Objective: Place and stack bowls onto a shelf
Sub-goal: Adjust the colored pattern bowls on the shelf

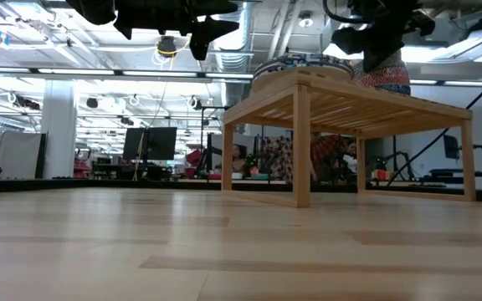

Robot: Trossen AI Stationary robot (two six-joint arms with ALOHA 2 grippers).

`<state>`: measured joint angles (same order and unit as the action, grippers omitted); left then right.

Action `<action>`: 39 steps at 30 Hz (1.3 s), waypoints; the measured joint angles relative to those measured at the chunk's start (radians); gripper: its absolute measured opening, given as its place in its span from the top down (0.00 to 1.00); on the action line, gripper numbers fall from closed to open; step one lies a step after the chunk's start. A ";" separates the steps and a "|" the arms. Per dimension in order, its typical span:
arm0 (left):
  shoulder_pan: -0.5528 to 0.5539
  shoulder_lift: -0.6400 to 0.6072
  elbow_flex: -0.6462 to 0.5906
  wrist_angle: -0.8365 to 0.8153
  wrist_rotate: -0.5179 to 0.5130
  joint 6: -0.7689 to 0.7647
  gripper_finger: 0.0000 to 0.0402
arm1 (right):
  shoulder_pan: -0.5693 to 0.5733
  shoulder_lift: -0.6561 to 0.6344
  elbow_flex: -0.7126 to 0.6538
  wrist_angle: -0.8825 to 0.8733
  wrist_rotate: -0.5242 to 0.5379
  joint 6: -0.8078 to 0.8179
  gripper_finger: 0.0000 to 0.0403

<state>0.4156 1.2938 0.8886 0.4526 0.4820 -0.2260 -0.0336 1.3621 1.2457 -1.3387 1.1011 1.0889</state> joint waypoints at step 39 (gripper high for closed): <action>-0.032 0.000 0.000 0.022 -0.047 -0.243 0.58 | -0.231 -0.472 0.232 -0.047 -0.425 -0.161 0.95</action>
<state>0.3833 1.2938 0.8890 0.4745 0.4354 -0.4692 -0.2644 0.8905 1.4774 -1.3858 0.6765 0.9284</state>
